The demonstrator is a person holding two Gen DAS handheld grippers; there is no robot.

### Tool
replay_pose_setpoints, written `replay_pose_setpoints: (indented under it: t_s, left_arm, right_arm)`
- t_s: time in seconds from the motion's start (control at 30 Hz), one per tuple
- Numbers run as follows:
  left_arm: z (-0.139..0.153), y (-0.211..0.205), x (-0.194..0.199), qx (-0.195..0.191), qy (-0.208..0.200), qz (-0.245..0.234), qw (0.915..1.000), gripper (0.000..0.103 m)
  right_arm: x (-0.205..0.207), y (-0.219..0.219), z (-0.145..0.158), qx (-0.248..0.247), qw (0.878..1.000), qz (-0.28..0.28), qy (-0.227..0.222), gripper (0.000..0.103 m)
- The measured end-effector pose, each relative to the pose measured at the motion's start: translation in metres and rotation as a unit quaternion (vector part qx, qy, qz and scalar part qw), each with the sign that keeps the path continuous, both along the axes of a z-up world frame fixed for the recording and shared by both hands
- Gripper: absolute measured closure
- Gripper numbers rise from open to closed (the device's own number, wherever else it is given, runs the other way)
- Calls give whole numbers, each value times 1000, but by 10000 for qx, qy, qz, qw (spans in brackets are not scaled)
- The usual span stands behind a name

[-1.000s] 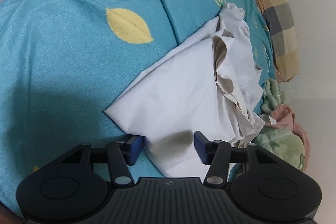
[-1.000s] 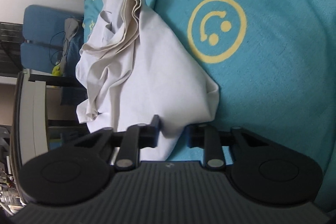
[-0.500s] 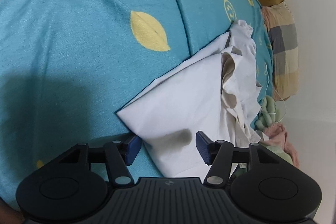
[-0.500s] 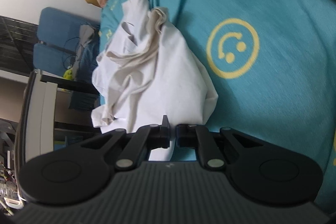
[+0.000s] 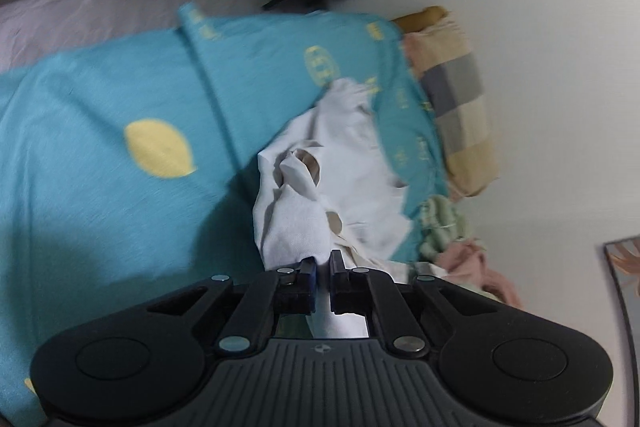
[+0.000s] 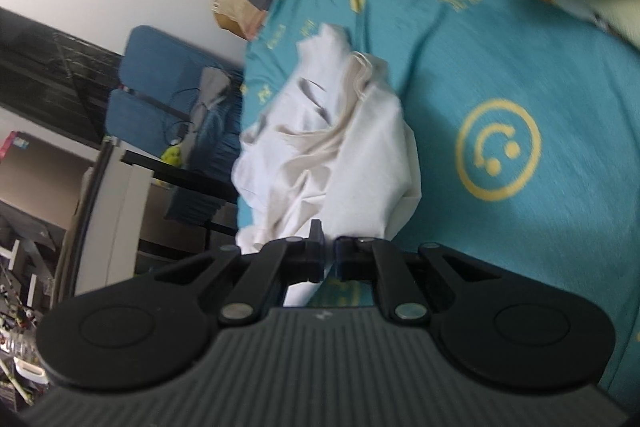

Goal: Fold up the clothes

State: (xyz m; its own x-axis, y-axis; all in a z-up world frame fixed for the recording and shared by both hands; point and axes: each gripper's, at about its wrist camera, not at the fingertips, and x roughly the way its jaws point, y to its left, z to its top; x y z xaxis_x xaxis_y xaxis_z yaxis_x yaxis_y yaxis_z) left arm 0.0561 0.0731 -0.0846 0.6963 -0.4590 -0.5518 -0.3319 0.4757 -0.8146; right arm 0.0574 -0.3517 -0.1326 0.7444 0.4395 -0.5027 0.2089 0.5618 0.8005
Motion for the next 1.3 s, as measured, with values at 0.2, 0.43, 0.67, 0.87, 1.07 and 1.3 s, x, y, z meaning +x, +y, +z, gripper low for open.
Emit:
replay_pose_setpoints:
  t_s: [0.2, 0.43, 0.67, 0.87, 1.07, 1.3]
  left_arm:
    - [63, -8, -51, 320, -379, -204, 9986, 98]
    - [84, -10, -154, 352, -115, -381, 9986, 98]
    - [87, -2, -176, 90, -39, -380, 9992, 98]
    - [89, -1, -152, -106, 0, -301, 9995, 98]
    - [87, -4, -87, -332, 0, -189, 9993, 98]
    - [52, -6, 25, -182, 142, -56, 9997, 97]
  right_arm:
    - [-38, -5, 49, -31, 9988, 10, -482, 95]
    - [-136, -10, 63, -57, 9991, 140, -391, 95]
    - [-200, -15, 61, 128, 9992, 63, -382, 95]
    - [-159, -13, 74, 183, 9993, -29, -338, 95]
    - [-78, -16, 79, 392, 9990, -172, -98, 95]
    - [24, -7, 65, 172, 9994, -196, 212, 95]
